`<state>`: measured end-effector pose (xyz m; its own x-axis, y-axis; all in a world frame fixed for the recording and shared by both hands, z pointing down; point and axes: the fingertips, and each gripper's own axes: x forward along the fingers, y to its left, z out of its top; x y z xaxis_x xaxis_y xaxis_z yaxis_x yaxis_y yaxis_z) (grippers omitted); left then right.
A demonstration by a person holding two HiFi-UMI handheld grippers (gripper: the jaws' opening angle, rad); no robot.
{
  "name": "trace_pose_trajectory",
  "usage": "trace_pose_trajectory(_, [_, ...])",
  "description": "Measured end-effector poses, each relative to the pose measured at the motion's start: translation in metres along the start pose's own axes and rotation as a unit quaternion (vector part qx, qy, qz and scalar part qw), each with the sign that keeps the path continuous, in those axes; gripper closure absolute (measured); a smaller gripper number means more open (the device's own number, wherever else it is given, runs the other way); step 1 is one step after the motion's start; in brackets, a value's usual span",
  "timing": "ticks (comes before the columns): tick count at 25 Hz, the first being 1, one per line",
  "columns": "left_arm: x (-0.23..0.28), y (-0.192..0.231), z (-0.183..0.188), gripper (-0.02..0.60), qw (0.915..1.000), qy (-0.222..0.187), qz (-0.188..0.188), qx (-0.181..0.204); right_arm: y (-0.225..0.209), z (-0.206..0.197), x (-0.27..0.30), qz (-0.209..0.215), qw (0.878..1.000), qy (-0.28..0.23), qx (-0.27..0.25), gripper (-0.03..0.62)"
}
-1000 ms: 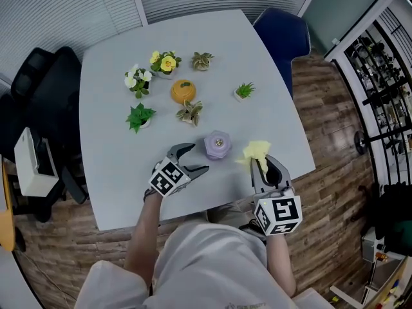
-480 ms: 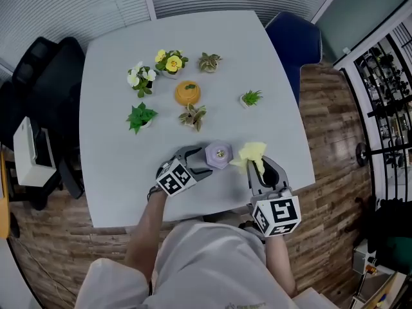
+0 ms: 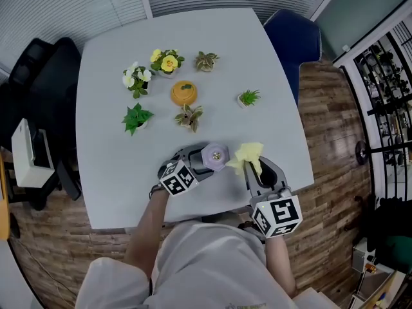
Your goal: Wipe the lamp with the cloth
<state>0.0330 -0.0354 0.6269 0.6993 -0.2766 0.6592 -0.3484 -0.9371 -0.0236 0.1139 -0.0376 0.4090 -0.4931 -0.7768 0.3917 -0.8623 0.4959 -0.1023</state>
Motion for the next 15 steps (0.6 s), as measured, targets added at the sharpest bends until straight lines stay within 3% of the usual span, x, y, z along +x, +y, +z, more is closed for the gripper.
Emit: trace_pose_trajectory(15, [0.009, 0.003, 0.000, 0.246, 0.9991, 0.001, 0.007, 0.042, 0.016, 0.002, 0.017, 0.043, 0.999, 0.013, -0.016, 0.522])
